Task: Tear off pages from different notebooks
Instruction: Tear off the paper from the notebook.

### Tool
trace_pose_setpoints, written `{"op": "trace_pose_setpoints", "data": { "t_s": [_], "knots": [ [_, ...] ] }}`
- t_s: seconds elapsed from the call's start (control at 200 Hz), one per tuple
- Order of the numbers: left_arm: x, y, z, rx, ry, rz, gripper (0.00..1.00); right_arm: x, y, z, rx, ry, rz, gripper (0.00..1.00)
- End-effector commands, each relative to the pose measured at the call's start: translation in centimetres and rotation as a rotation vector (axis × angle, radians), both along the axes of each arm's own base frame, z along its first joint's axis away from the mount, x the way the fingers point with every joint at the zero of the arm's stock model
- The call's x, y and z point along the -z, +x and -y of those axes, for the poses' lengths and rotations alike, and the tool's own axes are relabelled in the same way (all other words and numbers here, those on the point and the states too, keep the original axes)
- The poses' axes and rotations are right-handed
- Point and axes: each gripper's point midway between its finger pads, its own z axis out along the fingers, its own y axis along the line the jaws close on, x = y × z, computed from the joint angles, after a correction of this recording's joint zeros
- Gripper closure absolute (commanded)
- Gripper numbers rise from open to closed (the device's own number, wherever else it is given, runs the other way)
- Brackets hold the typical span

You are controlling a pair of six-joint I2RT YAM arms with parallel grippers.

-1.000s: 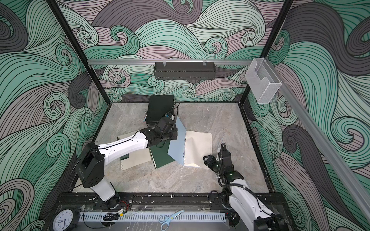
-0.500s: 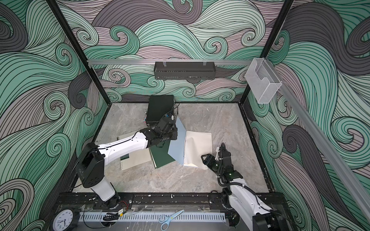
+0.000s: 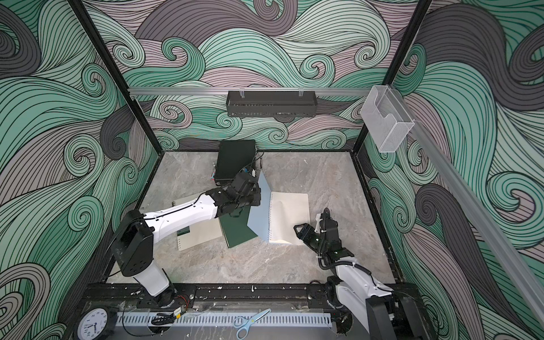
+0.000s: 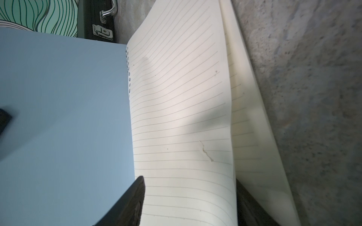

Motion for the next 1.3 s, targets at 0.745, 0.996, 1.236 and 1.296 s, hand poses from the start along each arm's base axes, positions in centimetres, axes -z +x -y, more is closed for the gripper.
{"op": "trace_pose_setpoints", "data": {
  "t_s": [0.745,0.996,1.236,1.296],
  "knots": [
    [-1.2,0.4,0.0,-0.007,-0.016,0.021,1.0,-1.6,4.8,-0.9,0.069,-0.045,0.126,0.4],
    [-1.2,0.3,-0.2,-0.007,-0.012,0.021,1.0,-1.5,5.8,-0.6,0.075,-0.075,0.127,0.39],
    [-1.4,0.1,-0.3,-0.004,-0.011,0.023,1.0,-1.1,6.6,0.3,0.096,-0.073,0.121,0.38],
    [-1.5,0.1,-0.3,-0.004,-0.011,0.024,1.0,-1.1,6.7,0.4,0.097,-0.073,0.121,0.38]
  ]
}}
